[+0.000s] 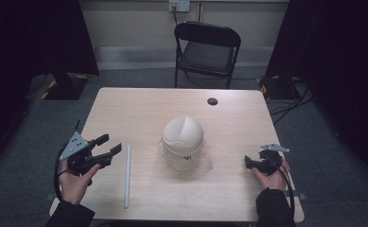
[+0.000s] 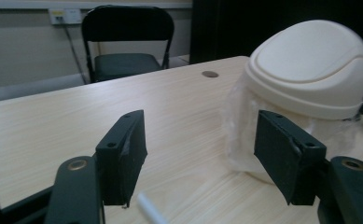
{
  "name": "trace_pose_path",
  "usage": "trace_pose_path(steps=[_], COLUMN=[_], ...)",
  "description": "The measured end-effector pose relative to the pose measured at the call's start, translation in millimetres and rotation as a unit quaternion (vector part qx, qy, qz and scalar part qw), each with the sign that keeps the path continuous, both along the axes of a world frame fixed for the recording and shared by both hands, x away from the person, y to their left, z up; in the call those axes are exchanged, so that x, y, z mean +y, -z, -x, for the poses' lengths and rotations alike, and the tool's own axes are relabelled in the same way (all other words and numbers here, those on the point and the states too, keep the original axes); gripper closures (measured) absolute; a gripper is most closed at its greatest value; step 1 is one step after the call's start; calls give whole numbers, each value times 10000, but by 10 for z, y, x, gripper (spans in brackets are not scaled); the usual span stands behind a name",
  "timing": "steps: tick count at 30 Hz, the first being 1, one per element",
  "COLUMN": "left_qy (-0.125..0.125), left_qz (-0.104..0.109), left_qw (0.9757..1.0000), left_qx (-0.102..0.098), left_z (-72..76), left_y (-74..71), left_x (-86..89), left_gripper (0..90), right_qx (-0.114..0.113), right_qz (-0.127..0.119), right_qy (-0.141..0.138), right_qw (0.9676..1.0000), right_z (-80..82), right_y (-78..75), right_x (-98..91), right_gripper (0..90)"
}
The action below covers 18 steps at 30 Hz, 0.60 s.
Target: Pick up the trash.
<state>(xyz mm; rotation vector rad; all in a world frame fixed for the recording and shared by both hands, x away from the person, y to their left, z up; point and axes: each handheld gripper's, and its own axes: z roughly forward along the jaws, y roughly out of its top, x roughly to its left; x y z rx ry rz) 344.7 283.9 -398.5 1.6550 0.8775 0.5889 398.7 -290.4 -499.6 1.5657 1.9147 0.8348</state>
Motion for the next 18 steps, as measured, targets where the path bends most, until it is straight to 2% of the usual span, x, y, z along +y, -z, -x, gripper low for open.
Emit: trace_pose_path(steps=[1,3,4,5,8,10,12,15,16,18], left_qy=[0,227,227,400,516,715,773,969,969,1101], left_qz=[0,17,17,7,-9,-27,-36,-74,-74,-132], left_qw=[10000,9997,9997,9992,9986,9974,9969,9952,9952,9938], left_qx=[0,-36,-36,-72,-104,-120,-111,-57,-57,-20], left_z=[0,-30,-30,-58,-83,-120,-132,-176,-176,-210], left_y=[0,-47,-47,-83,-116,-152,-161,-180,-180,-178], left_x=[0,-116,-116,-213,-300,-435,-482,-653,-653,-744], left_gripper=[338,331,329,329,327,326,324,320,319,318], right_qx=[0,0,0,0,-1,0,0,0,0,1], right_qz=[0,3,3,3,1,4,1,1,1,3], right_qy=[0,-4,-4,-4,2,-6,-1,-4,-4,-3], right_qw=[10000,10000,10000,10000,10000,10000,10000,10000,10000,10000], right_z=[0,0,0,0,0,0,0,0,0,0], right_y=[0,0,0,0,0,0,0,0,0,0], right_x=[0,0,0,0,0,-1,0,0,0,0], right_gripper=[148,148,148,148,148,148,148,148,148,148])
